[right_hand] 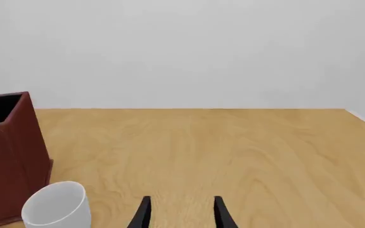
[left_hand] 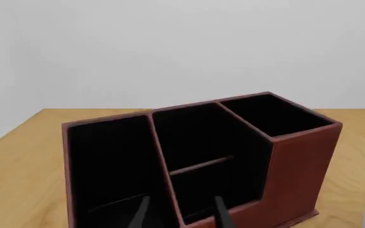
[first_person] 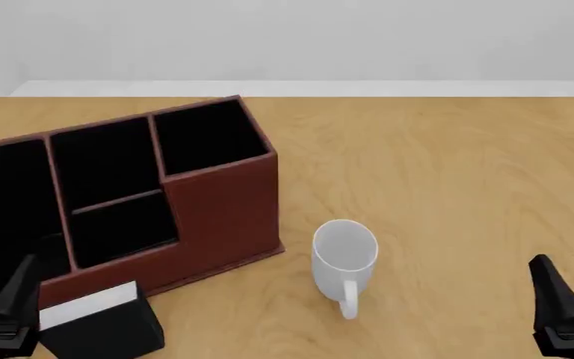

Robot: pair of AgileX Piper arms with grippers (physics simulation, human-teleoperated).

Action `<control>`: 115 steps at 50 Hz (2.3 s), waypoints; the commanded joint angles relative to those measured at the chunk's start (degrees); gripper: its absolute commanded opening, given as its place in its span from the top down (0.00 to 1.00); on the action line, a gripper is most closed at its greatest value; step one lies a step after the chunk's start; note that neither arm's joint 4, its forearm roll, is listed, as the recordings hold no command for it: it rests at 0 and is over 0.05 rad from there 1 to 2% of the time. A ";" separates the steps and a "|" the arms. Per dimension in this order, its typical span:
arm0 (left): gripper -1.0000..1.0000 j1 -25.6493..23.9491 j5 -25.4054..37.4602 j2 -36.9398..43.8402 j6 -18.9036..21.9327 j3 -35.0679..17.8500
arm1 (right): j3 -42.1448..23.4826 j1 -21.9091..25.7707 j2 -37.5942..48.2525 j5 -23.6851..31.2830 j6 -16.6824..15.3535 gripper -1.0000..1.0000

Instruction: Pick up the book and place it in the front compartment of the caddy.

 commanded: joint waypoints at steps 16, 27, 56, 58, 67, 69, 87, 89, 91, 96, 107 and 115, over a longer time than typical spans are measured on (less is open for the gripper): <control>0.00 -2.83 -7.31 14.32 1.95 -6.94 | -0.28 -0.06 -0.02 0.23 -0.05 0.00; 0.00 -9.43 -0.78 17.79 5.52 -16.29 | -0.22 -0.07 -0.02 0.19 -0.04 0.00; 0.00 -22.73 37.28 42.80 18.33 -51.98 | -0.42 -0.11 -0.04 0.34 -0.03 0.00; 0.00 -22.77 40.57 45.00 16.61 -54.32 | -0.41 -0.11 -0.02 0.41 0.00 0.00; 0.00 -24.54 48.74 48.75 23.57 -61.19 | -0.40 -0.12 -0.01 0.35 -0.02 0.00; 0.00 -24.52 50.72 50.29 23.28 -62.54 | -0.42 -0.12 -0.01 0.36 -0.02 0.00; 0.00 -30.97 69.49 54.35 23.83 -65.02 | -0.59 -0.14 -0.02 0.49 -0.04 0.00; 0.00 -31.25 69.83 54.90 23.22 -65.76 | -0.61 -0.14 -0.02 0.55 -0.02 0.00; 0.00 -31.83 69.93 55.16 22.74 -65.12 | -0.62 -0.14 -0.03 0.51 -0.04 0.00; 0.00 -35.33 69.94 54.75 19.38 -60.19 | -0.62 -0.15 -0.04 0.53 -0.04 0.00; 0.00 -31.33 69.95 56.77 24.43 -56.96 | -0.57 -0.16 -0.05 0.53 -0.02 0.00; 0.00 -26.55 69.95 57.86 30.28 -55.00 | -0.54 -0.17 -0.05 0.47 -0.03 0.00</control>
